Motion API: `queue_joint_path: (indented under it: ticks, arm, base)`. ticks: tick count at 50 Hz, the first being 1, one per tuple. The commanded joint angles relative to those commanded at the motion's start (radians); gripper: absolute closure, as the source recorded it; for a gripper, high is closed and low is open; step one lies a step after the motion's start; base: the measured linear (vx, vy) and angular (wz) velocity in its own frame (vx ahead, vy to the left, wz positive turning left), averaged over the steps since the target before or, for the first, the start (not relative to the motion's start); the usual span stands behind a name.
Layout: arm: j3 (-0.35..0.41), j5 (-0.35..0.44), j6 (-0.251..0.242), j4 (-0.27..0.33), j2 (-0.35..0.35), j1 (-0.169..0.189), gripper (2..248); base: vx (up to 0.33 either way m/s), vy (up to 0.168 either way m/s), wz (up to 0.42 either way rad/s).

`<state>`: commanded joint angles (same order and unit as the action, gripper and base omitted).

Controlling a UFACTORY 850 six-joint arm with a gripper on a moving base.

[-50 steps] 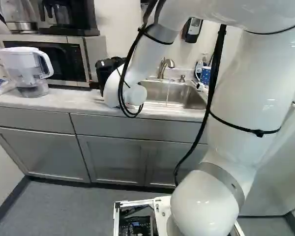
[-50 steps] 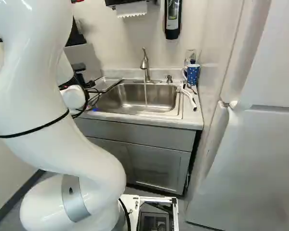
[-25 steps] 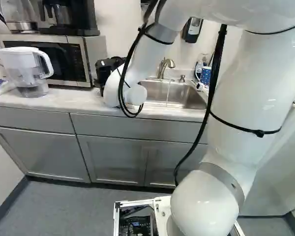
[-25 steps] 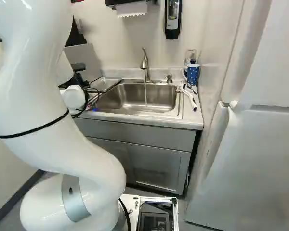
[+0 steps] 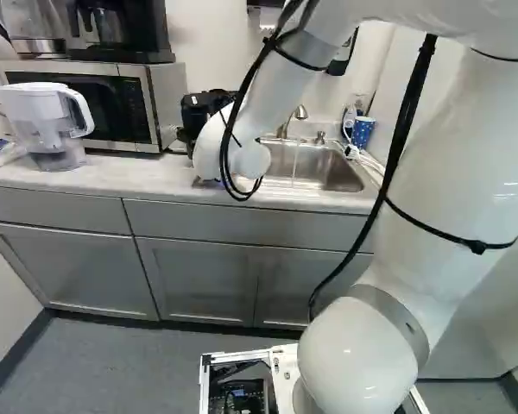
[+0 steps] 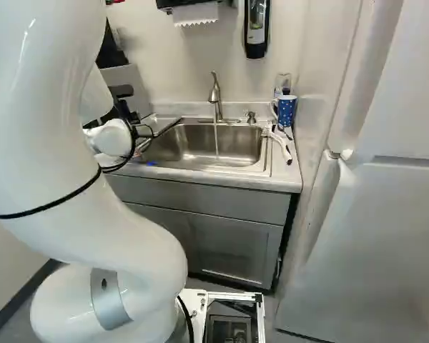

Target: Rinse the cup and place it in the tray

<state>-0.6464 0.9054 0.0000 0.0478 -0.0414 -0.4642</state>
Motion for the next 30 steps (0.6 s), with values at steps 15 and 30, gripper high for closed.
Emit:
queue_joint_path:
  ticks: [15,30]
  arm:
    - [-0.007,-0.011,0.0,0.0,0.027,0.05,125]
    - [-0.025,-0.056,0.0,0.0,0.042,0.102,125]
  base:
    - [0.0,0.0,0.0]
    - [0.0,0.0,0.0]
